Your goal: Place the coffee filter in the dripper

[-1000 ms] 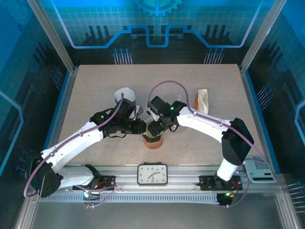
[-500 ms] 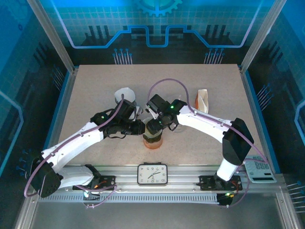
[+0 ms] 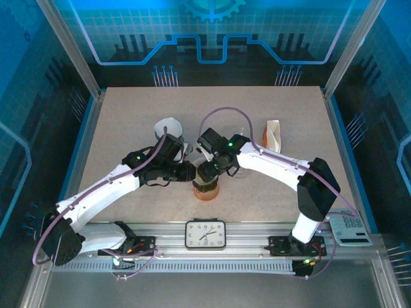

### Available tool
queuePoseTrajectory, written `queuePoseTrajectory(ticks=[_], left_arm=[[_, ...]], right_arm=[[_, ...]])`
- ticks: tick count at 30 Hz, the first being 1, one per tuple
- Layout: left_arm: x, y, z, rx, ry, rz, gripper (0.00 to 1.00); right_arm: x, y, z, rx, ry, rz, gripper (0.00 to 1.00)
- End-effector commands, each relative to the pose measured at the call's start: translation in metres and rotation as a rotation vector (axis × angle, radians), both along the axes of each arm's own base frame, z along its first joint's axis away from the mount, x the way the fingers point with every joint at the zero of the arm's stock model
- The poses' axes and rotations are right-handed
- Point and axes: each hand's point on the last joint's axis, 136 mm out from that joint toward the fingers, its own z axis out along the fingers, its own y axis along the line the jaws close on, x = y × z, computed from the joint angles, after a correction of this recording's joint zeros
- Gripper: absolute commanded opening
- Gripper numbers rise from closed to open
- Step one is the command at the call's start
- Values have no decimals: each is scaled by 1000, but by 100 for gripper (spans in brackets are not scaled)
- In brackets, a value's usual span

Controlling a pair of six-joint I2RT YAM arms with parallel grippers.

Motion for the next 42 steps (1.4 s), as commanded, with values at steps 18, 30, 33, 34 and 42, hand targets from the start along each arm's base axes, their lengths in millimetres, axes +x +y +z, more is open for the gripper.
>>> queuePoseTrajectory(ticks=[18, 30, 33, 34, 42], left_arm=[[-3, 1, 1, -11, 12, -12, 36], [0, 1, 19, -38, -34, 3, 54], [0, 1, 25, -53, -50, 8, 58], [0, 1, 26, -57, -54, 10, 59], [-1, 3, 41, -100, -90, 33, 66]], right_arm=[[5, -46, 107, 186, -258, -150, 74], [-5, -87, 115, 224, -301, -261, 75], [-8, -98, 110, 218, -297, -289, 75], [-9, -102, 107, 212, -291, -301, 75], [-24, -123, 76, 197, -239, -349, 74]])
